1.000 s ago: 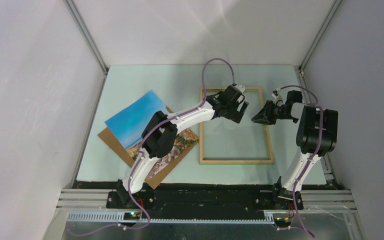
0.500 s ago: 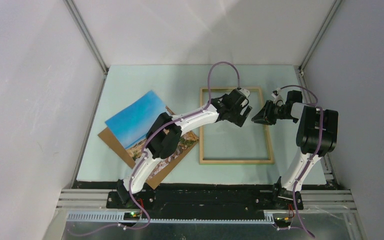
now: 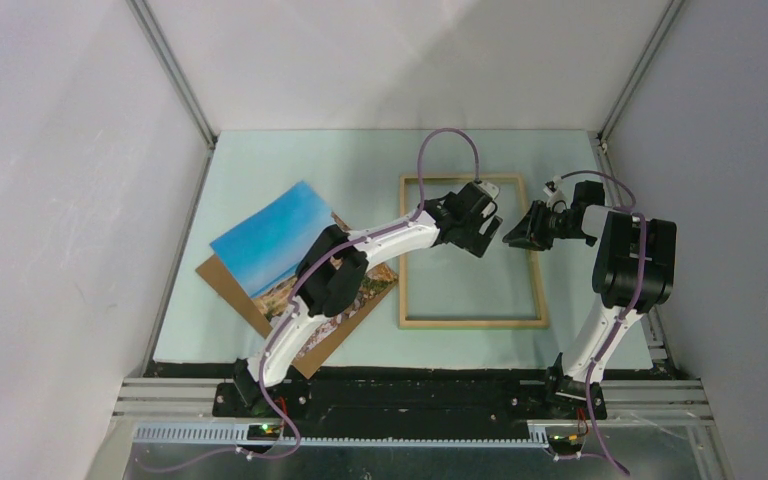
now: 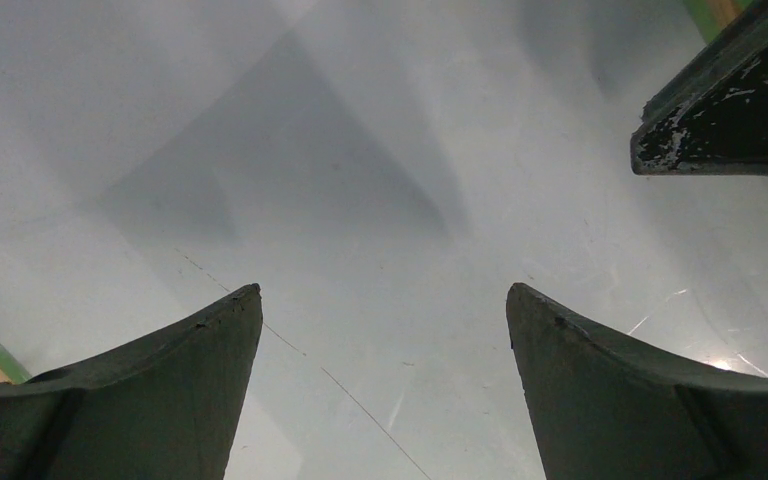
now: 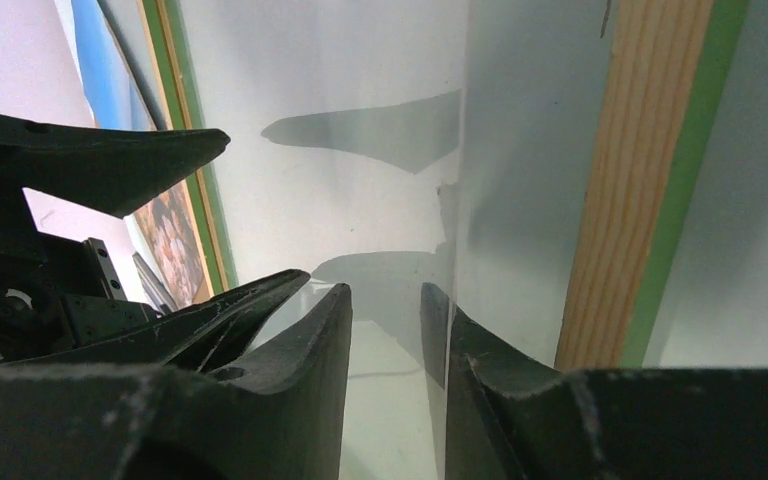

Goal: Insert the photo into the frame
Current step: Place the photo frame item in the photo frame.

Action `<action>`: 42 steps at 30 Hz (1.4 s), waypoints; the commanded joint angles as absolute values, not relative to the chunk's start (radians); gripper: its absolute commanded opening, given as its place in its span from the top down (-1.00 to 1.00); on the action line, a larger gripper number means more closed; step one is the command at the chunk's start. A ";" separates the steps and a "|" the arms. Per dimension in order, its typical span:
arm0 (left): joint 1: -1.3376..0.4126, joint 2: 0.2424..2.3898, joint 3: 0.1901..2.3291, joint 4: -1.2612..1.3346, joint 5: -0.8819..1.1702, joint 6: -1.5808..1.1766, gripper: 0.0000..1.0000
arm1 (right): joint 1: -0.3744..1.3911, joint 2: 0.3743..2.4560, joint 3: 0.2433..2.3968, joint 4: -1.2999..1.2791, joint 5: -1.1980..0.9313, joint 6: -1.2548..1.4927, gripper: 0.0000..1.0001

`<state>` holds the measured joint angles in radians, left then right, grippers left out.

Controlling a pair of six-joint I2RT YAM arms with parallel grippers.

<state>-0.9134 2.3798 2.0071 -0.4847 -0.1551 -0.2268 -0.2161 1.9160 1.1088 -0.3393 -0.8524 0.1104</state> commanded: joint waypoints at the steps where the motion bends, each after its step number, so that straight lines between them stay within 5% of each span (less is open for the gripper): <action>1: -0.920 2.387 2.055 -0.481 -0.177 -0.209 -0.94 | -0.212 1.864 1.108 -0.343 -0.850 0.088 0.25; 13: -0.920 2.387 2.035 -0.481 -0.178 -0.213 -0.93 | -0.213 1.835 1.108 -0.355 -0.798 0.075 -0.08; 42: -0.920 2.384 2.025 -0.481 -0.186 -0.209 -0.93 | -0.242 1.707 1.137 -0.456 -0.550 -0.041 -0.16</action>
